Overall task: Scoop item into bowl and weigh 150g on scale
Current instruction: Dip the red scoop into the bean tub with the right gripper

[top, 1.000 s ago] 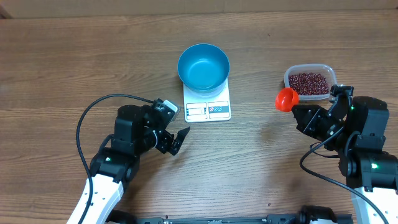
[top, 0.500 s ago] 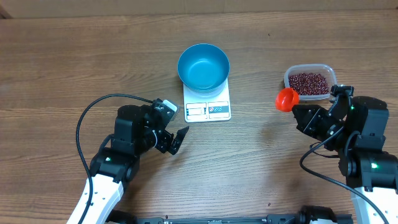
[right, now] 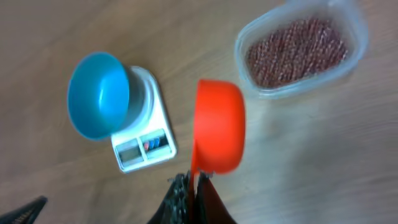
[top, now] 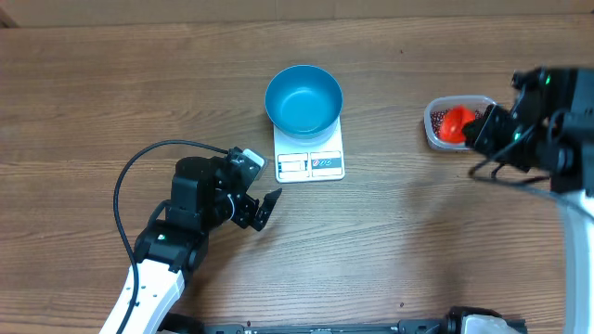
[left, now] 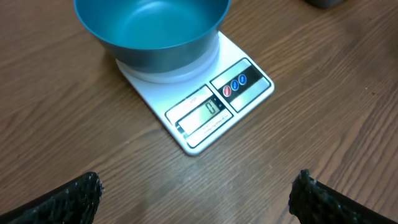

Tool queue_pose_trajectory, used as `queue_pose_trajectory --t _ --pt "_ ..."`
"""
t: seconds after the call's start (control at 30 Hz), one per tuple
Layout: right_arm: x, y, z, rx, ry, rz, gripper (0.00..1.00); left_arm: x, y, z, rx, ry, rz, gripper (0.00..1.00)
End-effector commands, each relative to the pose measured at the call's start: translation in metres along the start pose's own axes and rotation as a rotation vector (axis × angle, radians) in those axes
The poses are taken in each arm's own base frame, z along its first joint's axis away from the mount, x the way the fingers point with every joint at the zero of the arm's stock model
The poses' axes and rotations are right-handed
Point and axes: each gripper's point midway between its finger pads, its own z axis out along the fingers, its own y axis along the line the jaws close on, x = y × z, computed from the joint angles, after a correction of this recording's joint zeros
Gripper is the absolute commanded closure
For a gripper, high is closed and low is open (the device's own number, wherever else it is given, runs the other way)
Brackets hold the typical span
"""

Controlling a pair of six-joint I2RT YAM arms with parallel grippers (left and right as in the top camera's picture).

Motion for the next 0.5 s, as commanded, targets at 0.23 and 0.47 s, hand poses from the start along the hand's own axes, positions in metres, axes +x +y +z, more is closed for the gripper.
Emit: queue_pose_trajectory --t 0.23,0.47 --pt "-0.086 -0.045 0.030 0.314 -0.145 -0.080 0.96 0.001 0.002 0.001 -0.005 0.004 -0.014 0.00" --pt "-0.087 -0.077 0.063 0.375 -0.031 -0.200 0.96 0.001 0.002 0.001 -0.005 0.004 -0.014 0.00"
